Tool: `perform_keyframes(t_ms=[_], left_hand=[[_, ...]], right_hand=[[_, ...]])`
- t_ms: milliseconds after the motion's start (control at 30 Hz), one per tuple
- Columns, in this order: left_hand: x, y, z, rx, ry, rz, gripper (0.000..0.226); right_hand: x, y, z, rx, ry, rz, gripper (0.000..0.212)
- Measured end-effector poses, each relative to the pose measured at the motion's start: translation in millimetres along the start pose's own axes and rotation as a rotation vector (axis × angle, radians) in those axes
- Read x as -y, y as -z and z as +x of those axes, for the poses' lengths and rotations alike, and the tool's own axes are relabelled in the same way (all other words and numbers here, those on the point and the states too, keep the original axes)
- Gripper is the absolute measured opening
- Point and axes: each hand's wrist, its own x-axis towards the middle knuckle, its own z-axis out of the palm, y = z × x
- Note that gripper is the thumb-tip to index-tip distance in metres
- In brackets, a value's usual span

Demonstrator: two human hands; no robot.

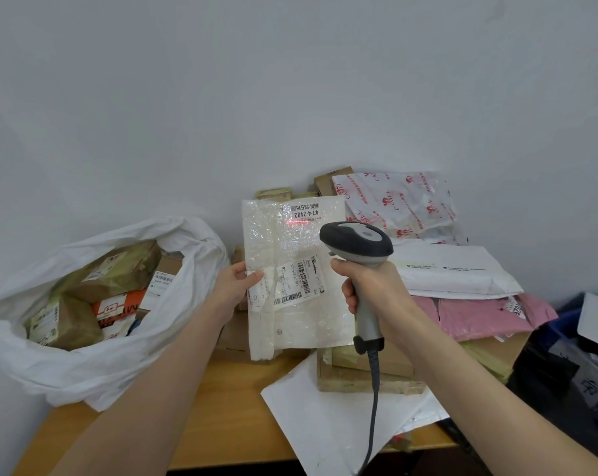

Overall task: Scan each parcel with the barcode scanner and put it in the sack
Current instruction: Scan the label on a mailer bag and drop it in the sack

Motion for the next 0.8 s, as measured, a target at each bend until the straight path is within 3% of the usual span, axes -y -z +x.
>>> perform_keyframes(t_ms=[133, 233, 433, 800], left_hand=[[-1.2, 4.2, -10.6, -0.053, 0.006, -0.007, 0.027], [-2.6, 14.7, -24.9, -0.119, -0.005, -0.034, 0.012], [4.2, 41.7, -70.3, -0.313, 0.018, -0.051, 0.012], [8.2, 128.6, -84.9, -0.623, -0.031, 0.060, 0.014]], right_hand=[[3.0, 2.2, 0.4, 0.060, -0.061, 0.156, 0.016], [-2.6, -5.6, 3.1, 0.095, -0.164, 0.270, 0.014], [-38.5, -38.1, 1.2, 0.125, -0.295, 0.341, 0.017], [-38.2, -135.9, 33.2, 0.123, -0.276, 0.416, 0.019]])
